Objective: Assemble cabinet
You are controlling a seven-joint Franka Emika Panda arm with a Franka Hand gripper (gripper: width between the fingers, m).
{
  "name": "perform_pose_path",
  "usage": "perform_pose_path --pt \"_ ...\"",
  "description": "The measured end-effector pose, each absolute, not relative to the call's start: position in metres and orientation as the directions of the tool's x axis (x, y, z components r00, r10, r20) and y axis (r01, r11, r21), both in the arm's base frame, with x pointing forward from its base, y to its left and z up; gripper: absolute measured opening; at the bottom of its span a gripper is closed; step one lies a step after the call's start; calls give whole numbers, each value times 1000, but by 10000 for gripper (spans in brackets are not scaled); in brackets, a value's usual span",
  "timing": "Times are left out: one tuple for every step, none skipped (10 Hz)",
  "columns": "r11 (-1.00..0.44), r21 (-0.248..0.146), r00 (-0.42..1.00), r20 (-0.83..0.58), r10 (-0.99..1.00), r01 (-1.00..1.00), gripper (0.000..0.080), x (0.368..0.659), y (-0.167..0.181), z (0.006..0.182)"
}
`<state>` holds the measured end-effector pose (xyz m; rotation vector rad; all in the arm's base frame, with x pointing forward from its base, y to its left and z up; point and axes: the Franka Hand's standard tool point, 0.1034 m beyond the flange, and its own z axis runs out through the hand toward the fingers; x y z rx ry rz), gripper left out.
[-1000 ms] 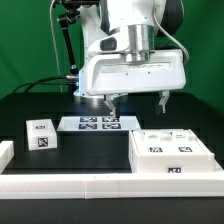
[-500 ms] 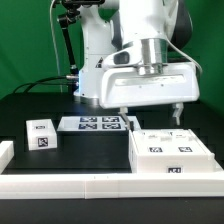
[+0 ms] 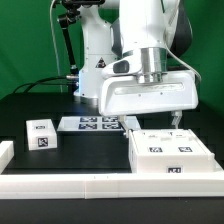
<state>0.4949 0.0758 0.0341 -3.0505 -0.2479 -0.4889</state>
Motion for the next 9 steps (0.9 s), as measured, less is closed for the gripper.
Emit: perform_pose_path --pt "-986 -16 937 314 152 165 797 495 76 34" --pt "-986 -16 937 313 153 166 797 495 76 34" --pt "-991 -27 943 313 114 128 797 494 76 32" --pt "-996 -39 951 303 62 77 797 490 79 23" --pt "-997 -39 953 298 56 71 797 493 78 16" --pt "-997 -39 953 297 53 68 797 494 77 13" --pt "-997 -40 954 295 56 71 797 495 80 9" --pt "-996 -41 953 296 58 74 797 497 83 8" --pt "-996 -41 953 298 60 75 797 499 83 7"
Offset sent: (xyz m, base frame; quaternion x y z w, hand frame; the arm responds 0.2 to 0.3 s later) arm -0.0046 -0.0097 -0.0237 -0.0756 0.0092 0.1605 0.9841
